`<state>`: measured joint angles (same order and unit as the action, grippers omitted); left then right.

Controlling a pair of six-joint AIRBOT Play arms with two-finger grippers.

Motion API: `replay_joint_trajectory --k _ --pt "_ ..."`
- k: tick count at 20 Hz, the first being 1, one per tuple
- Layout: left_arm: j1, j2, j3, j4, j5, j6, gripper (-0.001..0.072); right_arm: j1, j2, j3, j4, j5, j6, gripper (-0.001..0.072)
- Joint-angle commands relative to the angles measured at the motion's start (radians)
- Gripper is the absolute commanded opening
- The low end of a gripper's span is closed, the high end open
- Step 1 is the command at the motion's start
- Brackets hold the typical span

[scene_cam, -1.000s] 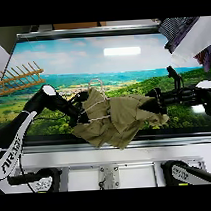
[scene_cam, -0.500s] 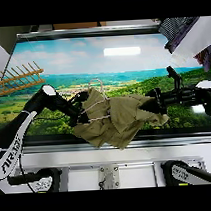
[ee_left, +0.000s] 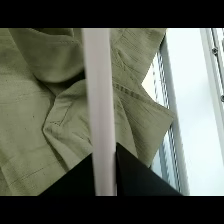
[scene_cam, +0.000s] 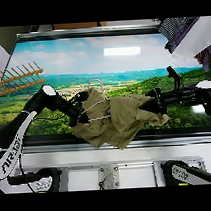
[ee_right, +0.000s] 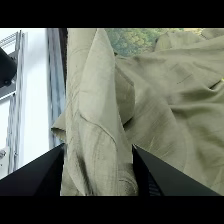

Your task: Fold the clothes and pants, and hang the long-sleeved shirts on hangers.

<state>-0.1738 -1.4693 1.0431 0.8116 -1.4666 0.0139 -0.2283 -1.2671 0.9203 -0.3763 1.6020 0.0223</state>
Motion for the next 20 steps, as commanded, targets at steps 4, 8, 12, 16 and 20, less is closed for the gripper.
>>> replay_joint_trajectory --k 4,8,12,16,20 --pt "-0.001 -0.001 0.001 0.0 0.0 0.0 0.0015 0.0 -0.001 0.0 0.0 0.0 0.0 0.0443" --pt "-0.001 -0.001 0.001 0.0 0.001 0.0 0.0015 0.0 -0.001 0.0 -0.004 0.003 0.001 0.0016" --pt "-0.001 -0.001 0.001 0.0 0.002 0.0 0.0016 0.0 -0.001 0.0 -0.004 0.003 -0.001 0.0011" --pt "-0.001 -0.001 0.001 0.001 0.002 0.0 0.0015 0.0 -0.001 0.0 -0.004 0.0 0.0 0.0011" --pt "0.001 -0.001 0.001 0.007 0.005 -0.113 0.0204 0.0 -0.001 0.0 -0.004 0.001 -0.001 0.0008"
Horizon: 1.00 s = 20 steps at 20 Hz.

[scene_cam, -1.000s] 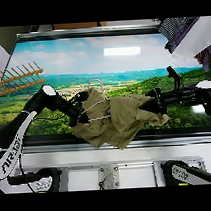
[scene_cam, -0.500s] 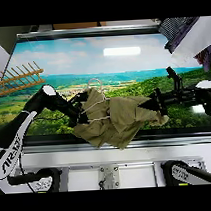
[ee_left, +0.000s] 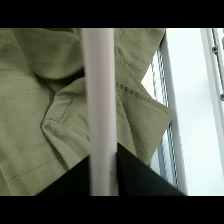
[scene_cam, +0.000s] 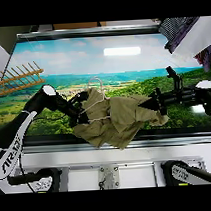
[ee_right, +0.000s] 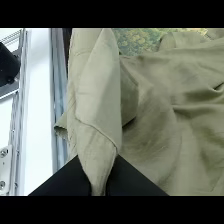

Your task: Fold the clothes and pants, and hang the long-sleeved shirts on hangers.

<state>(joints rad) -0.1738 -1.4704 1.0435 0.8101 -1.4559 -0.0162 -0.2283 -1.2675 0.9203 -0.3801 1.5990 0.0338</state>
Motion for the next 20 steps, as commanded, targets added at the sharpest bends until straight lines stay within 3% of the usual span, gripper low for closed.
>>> replay_joint_trajectory --k 1,2,3,8,11,17,20 --pt "0.001 0.0 0.001 0.009 0.01 -0.18 0.0406 0.0 0.0 0.0 0.0 0.003 -0.012 0.0007" --pt "0.002 0.001 0.001 0.01 0.032 -0.282 0.0454 0.0 0.0 0.0 0.0 0.003 -0.012 0.0007" --pt "0.005 0.001 0.001 0.01 0.047 -0.349 0.0454 0.0 0.0 0.0 0.0 0.004 -0.012 0.0007" --pt "0.081 0.036 0.001 0.01 0.071 -0.487 0.0453 0.0 0.0 0.0 0.0 0.003 -0.012 0.0006" --pt "0.161 0.118 0.001 0.01 0.128 -0.518 0.0453 0.0 0.0 0.0 0.0 0.003 -0.011 0.0006" --pt "0.315 0.332 0.001 0.023 0.268 -0.661 0.0452 -0.001 0.017 0.004 0.016 0.0 0.01 0.0006" --pt "0.261 0.431 0.0 0.231 0.282 -0.814 0.0452 -0.001 0.056 0.024 0.062 -0.045 0.038 0.0005"
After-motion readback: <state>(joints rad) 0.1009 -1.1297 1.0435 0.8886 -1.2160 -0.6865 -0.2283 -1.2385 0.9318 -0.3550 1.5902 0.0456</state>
